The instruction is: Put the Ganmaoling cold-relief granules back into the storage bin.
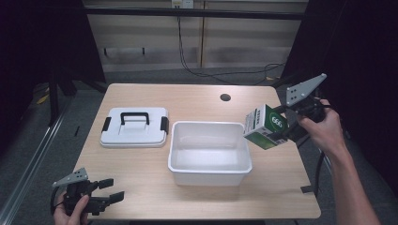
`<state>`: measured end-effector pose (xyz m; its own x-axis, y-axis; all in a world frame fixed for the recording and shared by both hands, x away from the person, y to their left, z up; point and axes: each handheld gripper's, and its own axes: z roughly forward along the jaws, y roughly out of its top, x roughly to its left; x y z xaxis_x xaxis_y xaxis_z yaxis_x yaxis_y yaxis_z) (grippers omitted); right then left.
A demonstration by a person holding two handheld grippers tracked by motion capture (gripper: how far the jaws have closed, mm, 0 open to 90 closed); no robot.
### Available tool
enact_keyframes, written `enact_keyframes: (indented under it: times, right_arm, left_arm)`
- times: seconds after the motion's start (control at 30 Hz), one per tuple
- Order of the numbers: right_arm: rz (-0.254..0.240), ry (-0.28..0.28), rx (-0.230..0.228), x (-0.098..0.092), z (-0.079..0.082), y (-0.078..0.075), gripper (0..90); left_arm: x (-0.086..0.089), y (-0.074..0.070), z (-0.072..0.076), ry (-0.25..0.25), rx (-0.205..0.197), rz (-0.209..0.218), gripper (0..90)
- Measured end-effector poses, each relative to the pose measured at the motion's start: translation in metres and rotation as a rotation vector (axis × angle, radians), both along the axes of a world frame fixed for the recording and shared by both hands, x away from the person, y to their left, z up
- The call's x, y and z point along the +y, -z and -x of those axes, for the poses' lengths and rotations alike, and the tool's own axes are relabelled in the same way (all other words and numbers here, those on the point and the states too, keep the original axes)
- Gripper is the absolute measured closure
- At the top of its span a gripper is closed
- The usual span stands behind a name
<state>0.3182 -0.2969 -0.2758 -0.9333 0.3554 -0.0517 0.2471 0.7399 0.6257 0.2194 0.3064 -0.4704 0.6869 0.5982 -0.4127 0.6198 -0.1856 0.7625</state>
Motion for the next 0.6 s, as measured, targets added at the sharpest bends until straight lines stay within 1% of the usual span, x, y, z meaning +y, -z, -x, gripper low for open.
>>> enact_keyframes:
  times: [0.1, 0.23, 0.4, 0.53, 0.6]
  right_arm:
    - [0.020, -0.011, 0.002, 0.010, -0.003, -0.005, 16.0]
    - [0.026, -0.029, -0.003, 0.020, -0.006, -0.008, 16.0]
    - [0.051, -0.045, 0.016, 0.033, -0.012, -0.010, 16.0]
    - [0.073, -0.073, 0.021, 0.045, -0.016, -0.011, 16.0]
    - [0.091, -0.087, 0.027, 0.053, -0.018, -0.010, 16.0]
  left_arm:
    - [-0.002, -0.001, 0.001, 0.020, -0.013, -0.001, 16.2]
    - [-0.001, -0.001, 0.001, 0.010, -0.012, 0.006, 16.2]
    - [-0.001, -0.001, 0.001, 0.012, -0.017, 0.005, 16.2]
    - [0.000, -0.001, 0.001, 0.007, -0.015, 0.011, 16.2]
    - [0.000, -0.002, 0.001, 0.008, -0.017, 0.009, 16.2]
